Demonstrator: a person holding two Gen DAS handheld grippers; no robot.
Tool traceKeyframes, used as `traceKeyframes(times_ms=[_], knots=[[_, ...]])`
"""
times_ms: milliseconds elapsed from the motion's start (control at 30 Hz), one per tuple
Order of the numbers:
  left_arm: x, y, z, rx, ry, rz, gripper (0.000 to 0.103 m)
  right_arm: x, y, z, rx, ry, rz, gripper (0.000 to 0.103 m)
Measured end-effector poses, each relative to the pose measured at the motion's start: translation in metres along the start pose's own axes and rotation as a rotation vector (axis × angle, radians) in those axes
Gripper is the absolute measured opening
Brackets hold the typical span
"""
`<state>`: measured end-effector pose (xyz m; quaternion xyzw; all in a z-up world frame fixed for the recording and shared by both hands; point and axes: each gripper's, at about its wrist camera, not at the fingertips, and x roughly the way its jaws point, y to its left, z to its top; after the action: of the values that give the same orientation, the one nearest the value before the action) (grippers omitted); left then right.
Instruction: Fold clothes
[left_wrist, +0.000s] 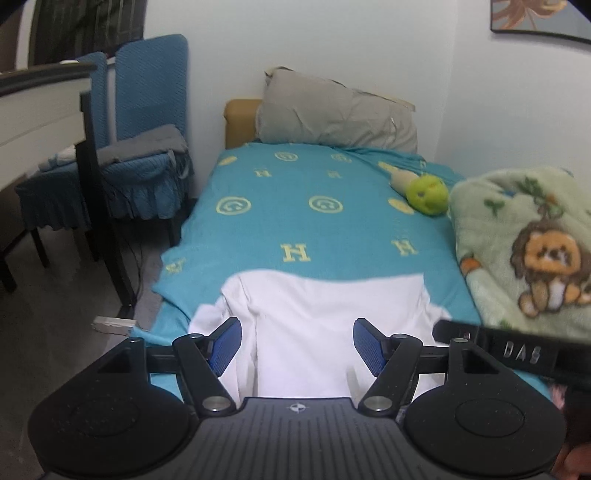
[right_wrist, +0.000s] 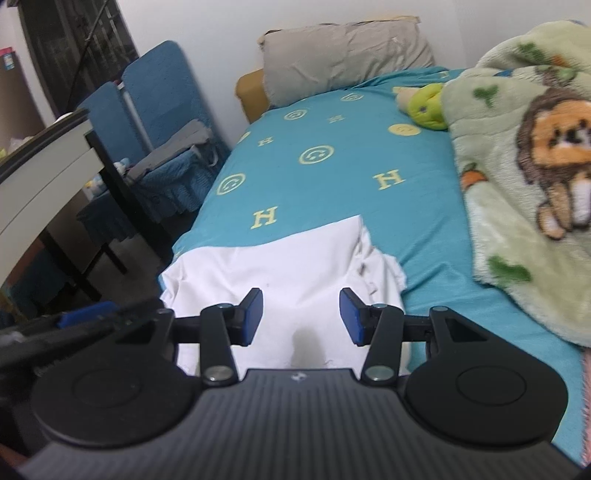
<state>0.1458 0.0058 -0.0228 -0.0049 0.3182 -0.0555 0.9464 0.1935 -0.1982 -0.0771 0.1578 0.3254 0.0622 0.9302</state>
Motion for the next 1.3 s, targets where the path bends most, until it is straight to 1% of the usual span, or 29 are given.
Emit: traceKeyframes(times_ms=[133, 267, 333, 367, 467, 700, 900, 1000, 1100, 1200, 1233, 1300], knots=[[-0.012, -0.006, 0.009, -0.007, -0.031, 0.002, 0.074, -0.008, 0.001, 0.005, 0.033, -0.013, -0.014, 0.049], [-0.008, -0.002, -0.005, -0.001, -0.024, 0.005, 0.074, -0.016, 0.007, 0.001, 0.0, -0.029, 0.001, 0.049], [-0.001, 0.004, -0.019, -0.015, -0.006, 0.002, 0.074, -0.018, 0.005, -0.003, -0.016, -0.042, 0.019, 0.05], [0.003, 0.006, -0.025, -0.006, 0.01, 0.008, 0.074, -0.018, 0.004, -0.005, -0.024, -0.047, 0.026, 0.05], [0.016, 0.007, -0.036, 0.042, 0.045, 0.027, 0.074, -0.01, 0.001, -0.007, -0.032, -0.03, 0.024, 0.05], [0.043, 0.012, -0.052, 0.035, 0.137, 0.039, 0.076, 0.008, -0.006, -0.01, -0.05, 0.01, 0.02, 0.05], [0.045, 0.013, -0.055, 0.025, 0.151, 0.044, 0.076, 0.04, -0.012, -0.023, -0.039, 0.124, -0.014, 0.048], [0.04, 0.014, -0.053, -0.002, 0.167, 0.036, 0.075, 0.045, -0.015, -0.03, -0.043, 0.146, -0.014, 0.048], [0.026, 0.019, -0.051, -0.053, 0.189, -0.006, 0.075, 0.045, -0.017, -0.035, -0.04, 0.15, -0.01, 0.048], [0.011, 0.025, -0.054, -0.149, 0.246, -0.105, 0.077, 0.043, -0.019, -0.036, -0.026, 0.151, -0.004, 0.047], [0.007, 0.026, -0.056, -0.172, 0.256, -0.142, 0.079, 0.042, -0.019, -0.036, -0.02, 0.152, -0.003, 0.047], [0.004, 0.027, -0.061, -0.228, 0.295, -0.215, 0.081, 0.042, -0.018, -0.036, -0.022, 0.152, -0.005, 0.047]])
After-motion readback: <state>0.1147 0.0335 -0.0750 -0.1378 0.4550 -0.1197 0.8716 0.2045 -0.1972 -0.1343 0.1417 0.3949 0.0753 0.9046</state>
